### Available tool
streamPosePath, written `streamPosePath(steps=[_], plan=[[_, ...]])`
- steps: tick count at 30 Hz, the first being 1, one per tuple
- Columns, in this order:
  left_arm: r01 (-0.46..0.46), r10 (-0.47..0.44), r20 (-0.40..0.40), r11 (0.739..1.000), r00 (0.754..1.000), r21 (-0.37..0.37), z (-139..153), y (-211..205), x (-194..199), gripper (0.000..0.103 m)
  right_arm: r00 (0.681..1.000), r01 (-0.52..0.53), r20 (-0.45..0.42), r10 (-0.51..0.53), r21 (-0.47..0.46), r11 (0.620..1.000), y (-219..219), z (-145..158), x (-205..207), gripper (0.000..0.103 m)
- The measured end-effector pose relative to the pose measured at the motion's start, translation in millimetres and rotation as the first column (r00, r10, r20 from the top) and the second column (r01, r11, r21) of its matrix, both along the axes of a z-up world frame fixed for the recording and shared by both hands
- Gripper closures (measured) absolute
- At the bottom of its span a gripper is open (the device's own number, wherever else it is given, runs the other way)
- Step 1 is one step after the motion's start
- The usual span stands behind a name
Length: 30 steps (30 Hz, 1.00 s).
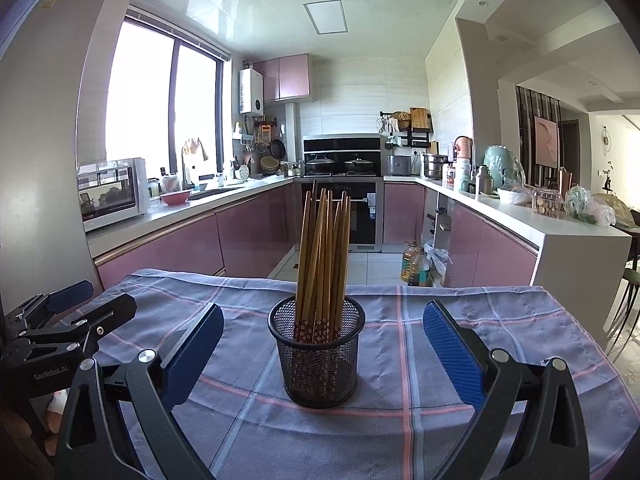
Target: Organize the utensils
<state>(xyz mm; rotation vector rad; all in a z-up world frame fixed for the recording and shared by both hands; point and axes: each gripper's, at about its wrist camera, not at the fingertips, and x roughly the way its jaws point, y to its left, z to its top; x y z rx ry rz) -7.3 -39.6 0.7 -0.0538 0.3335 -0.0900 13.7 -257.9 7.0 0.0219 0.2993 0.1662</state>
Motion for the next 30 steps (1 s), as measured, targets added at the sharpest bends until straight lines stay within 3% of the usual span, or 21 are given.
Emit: streamPosePath(steps=[30], plan=[[-0.003, 0.003, 0.019, 1.0, 1.0, -0.004, -3.1, -7.0, -1.7, 0.006, 0.999, 0.003, 0.044, -0.003, -0.001, 1.0, 6.0, 2.1, -3.4, 0.006]])
